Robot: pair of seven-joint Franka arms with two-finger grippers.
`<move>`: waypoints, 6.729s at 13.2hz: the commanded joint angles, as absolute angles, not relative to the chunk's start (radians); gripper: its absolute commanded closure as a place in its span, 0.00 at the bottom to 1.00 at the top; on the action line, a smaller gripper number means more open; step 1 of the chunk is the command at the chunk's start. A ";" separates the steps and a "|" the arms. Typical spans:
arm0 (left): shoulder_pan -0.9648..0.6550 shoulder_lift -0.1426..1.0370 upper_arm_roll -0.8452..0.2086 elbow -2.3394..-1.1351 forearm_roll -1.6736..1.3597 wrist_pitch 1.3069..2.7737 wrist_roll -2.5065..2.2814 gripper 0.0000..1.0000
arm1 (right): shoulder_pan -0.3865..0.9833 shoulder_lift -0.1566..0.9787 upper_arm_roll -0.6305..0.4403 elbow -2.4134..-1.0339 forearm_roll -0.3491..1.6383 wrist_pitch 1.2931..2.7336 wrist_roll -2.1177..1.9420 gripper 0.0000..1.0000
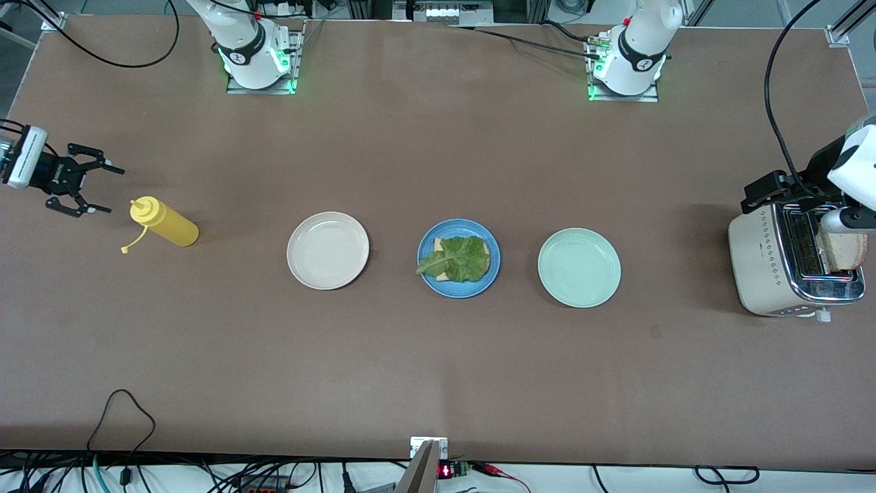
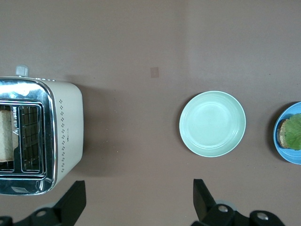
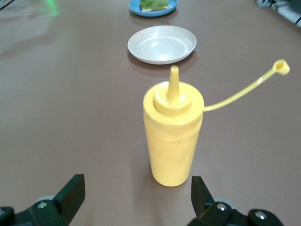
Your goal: Make sandwich in blue plate with both arms
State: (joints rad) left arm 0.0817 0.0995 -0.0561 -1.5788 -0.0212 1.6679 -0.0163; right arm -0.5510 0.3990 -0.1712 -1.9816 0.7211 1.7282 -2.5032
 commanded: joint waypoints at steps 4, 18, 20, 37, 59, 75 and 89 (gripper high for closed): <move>0.083 0.089 -0.058 -1.592 -0.025 1.672 -0.005 0.00 | -0.574 0.544 -0.160 -1.921 0.889 1.715 -2.578 0.00; 0.081 0.094 -0.057 -1.592 -0.025 1.674 -0.006 0.00 | -0.551 0.647 -0.054 -1.908 0.980 1.781 -2.605 0.00; 0.081 0.094 -0.057 -1.591 -0.025 1.677 -0.006 0.00 | -0.542 0.650 -0.040 -1.911 0.986 1.796 -2.603 0.00; 0.077 0.072 -0.066 -1.575 -0.026 1.625 -0.009 0.00 | -0.342 0.528 0.012 -1.921 0.928 1.979 -2.386 1.00; 0.081 0.103 -0.063 -1.575 -0.029 1.638 -0.014 0.00 | 0.367 0.457 0.232 -1.760 -0.284 2.241 -0.480 1.00; 0.104 0.103 -0.060 -1.572 -0.038 1.647 -0.003 0.00 | 0.615 0.637 0.077 -1.644 -0.420 2.257 -0.380 1.00; 0.468 0.435 -0.049 -1.417 -0.031 1.801 0.562 0.00 | -0.088 0.302 0.094 -1.746 0.337 1.972 -1.622 1.00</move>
State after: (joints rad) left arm 0.4344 0.3943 -0.0399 -1.4552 -0.0212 1.7915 0.4633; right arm 0.0258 0.3417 0.0651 -1.7070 0.2444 2.0234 -1.4306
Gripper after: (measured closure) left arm 0.000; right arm 0.392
